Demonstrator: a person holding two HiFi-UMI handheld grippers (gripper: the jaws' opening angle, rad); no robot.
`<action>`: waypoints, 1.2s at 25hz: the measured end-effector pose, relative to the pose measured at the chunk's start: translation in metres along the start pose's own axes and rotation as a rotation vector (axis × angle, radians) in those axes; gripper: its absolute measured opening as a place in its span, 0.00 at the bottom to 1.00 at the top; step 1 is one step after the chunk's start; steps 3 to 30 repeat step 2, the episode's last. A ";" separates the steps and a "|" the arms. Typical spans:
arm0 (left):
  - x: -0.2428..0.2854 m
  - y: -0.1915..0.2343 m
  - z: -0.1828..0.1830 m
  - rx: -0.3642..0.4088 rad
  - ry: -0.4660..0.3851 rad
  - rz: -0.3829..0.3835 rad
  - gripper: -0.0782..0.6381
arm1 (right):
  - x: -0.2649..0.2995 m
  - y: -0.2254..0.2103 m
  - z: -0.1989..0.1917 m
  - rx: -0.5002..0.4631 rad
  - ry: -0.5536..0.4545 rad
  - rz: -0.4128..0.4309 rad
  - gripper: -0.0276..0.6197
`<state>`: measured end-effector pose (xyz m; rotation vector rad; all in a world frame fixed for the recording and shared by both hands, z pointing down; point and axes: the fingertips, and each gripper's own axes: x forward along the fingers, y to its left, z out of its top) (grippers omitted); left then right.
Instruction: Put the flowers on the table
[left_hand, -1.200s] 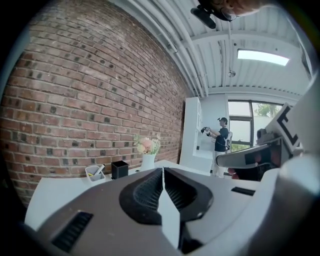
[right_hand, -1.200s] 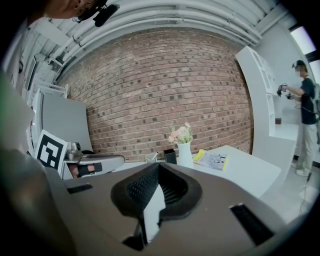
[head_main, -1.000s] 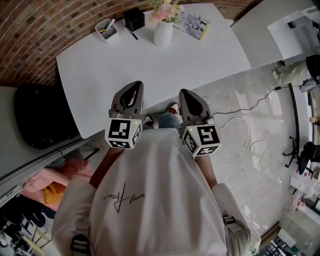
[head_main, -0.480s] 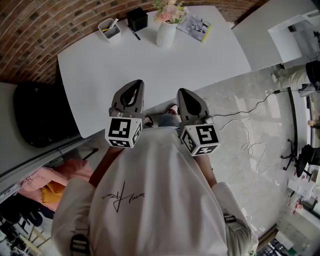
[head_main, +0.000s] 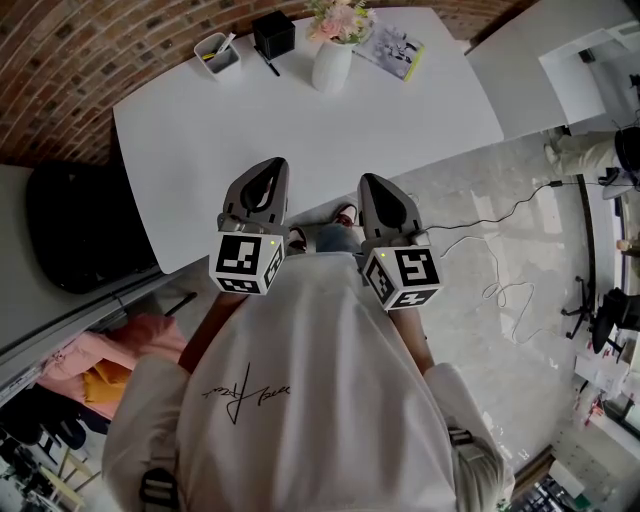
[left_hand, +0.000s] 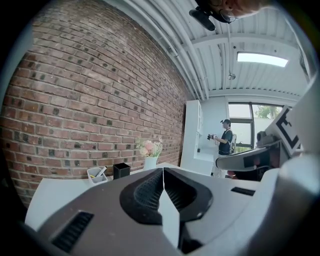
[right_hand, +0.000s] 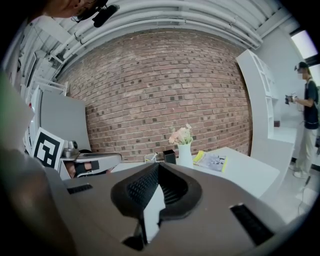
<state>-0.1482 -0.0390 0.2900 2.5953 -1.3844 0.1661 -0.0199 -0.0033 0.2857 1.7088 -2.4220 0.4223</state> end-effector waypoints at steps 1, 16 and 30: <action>0.001 0.001 -0.001 -0.001 0.001 0.001 0.12 | 0.001 -0.001 -0.001 0.003 0.001 -0.002 0.08; 0.002 0.002 -0.002 -0.003 0.002 0.003 0.12 | 0.002 -0.002 -0.002 0.005 0.003 -0.004 0.08; 0.002 0.002 -0.002 -0.003 0.002 0.003 0.12 | 0.002 -0.002 -0.002 0.005 0.003 -0.004 0.08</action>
